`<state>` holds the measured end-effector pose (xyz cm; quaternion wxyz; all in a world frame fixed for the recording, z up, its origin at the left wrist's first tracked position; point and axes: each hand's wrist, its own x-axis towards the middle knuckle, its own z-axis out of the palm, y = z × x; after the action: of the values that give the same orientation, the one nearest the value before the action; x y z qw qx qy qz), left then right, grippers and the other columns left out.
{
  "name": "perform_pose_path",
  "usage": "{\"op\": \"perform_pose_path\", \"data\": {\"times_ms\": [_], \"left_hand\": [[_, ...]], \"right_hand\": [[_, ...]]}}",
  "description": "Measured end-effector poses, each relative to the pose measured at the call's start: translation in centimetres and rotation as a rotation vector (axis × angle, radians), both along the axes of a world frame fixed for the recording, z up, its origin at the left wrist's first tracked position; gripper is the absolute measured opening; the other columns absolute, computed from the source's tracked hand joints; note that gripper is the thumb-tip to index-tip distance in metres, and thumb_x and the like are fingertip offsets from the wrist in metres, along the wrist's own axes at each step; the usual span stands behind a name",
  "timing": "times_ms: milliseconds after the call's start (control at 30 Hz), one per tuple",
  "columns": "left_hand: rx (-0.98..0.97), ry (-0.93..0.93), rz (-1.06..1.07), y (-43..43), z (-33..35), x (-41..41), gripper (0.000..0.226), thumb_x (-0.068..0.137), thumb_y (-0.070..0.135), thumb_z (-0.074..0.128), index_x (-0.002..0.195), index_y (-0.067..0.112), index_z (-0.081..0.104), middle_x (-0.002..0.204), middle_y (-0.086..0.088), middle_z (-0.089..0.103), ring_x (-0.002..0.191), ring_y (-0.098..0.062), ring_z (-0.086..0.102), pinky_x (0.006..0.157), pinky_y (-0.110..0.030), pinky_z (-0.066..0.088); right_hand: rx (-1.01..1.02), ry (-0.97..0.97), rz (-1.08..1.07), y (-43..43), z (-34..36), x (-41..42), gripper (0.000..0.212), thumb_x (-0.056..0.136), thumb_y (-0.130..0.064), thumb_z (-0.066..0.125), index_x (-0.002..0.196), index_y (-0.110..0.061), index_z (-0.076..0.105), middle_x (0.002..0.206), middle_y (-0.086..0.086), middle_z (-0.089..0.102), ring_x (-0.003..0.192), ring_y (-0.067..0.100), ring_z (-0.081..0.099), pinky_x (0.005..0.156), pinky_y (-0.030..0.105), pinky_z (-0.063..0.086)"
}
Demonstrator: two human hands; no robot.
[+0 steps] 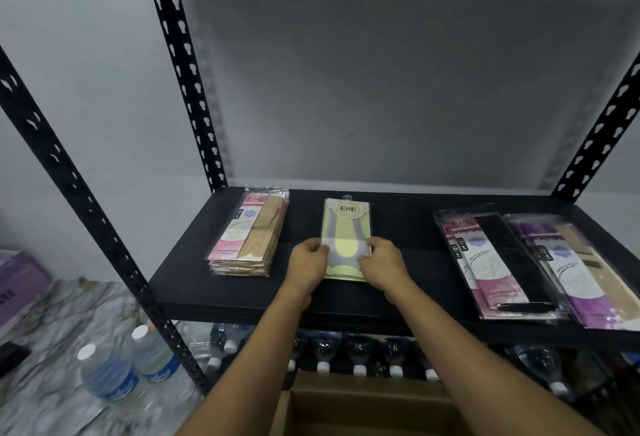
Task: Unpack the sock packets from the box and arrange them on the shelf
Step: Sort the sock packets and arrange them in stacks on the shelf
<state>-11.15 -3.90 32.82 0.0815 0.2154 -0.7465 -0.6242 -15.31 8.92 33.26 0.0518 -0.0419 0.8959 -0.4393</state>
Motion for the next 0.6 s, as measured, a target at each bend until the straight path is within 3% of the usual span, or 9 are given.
{"op": "perform_pose_path", "data": {"times_ms": [67,167,300,400,533,600], "left_hand": [[-0.006,-0.003,-0.005,-0.2,0.1,-0.3,0.034,0.099,0.007,0.045,0.131,-0.002,0.055,0.102,0.002,0.058,0.076,0.002,0.050,0.055,-0.001,0.040],[0.006,-0.011,-0.003,-0.6,0.1,-0.7,0.040,0.099,0.010,0.046,0.138,0.000,0.048,0.128,-0.008,0.059,0.100,-0.011,0.053,0.082,-0.018,0.041],[0.019,-0.002,-0.001,-0.8,-0.1,-1.0,0.036,0.099,0.009,0.046,0.133,0.000,0.053,0.120,-0.004,0.061,0.101,-0.013,0.055,0.074,-0.018,0.043],[0.013,-0.004,0.004,-0.9,-0.2,-1.2,0.037,0.098,0.011,0.047,0.134,0.001,0.053,0.124,-0.006,0.061,0.105,-0.016,0.056,0.084,-0.023,0.043],[0.006,-0.007,0.004,-1.1,-0.3,-1.3,0.038,0.098,0.011,0.047,0.133,0.000,0.054,0.127,-0.009,0.063,0.104,-0.017,0.059,0.072,-0.018,0.045],[-0.004,-0.010,0.002,-1.1,-0.2,-1.2,0.040,0.098,0.012,0.047,0.136,0.001,0.052,0.127,-0.008,0.062,0.104,-0.015,0.057,0.075,-0.019,0.044]], "right_hand": [[0.000,-0.001,0.003,-0.2,0.0,-0.4,0.029,0.088,-0.005,0.051,0.114,-0.006,0.064,0.112,0.011,0.067,0.093,0.023,0.061,0.075,0.029,0.051],[0.002,-0.004,0.013,-0.4,0.0,-0.9,0.029,0.089,-0.004,0.051,0.115,-0.006,0.063,0.111,0.011,0.066,0.090,0.021,0.059,0.072,0.027,0.048],[-0.006,-0.023,0.028,-0.6,0.1,-1.2,0.029,0.088,-0.006,0.052,0.116,-0.006,0.063,0.112,0.010,0.066,0.090,0.021,0.060,0.070,0.026,0.047],[-0.017,-0.021,0.024,-0.5,0.1,-1.1,0.030,0.089,-0.007,0.053,0.117,-0.007,0.062,0.112,0.009,0.066,0.089,0.020,0.059,0.069,0.025,0.045],[-0.029,-0.017,0.024,-0.5,0.1,-0.9,0.030,0.088,-0.008,0.054,0.117,-0.007,0.063,0.111,0.009,0.066,0.090,0.021,0.060,0.069,0.025,0.045],[-0.034,-0.015,0.026,-0.4,0.1,-0.8,0.029,0.088,-0.009,0.054,0.116,-0.007,0.063,0.111,0.009,0.066,0.091,0.022,0.061,0.069,0.025,0.045]]}}
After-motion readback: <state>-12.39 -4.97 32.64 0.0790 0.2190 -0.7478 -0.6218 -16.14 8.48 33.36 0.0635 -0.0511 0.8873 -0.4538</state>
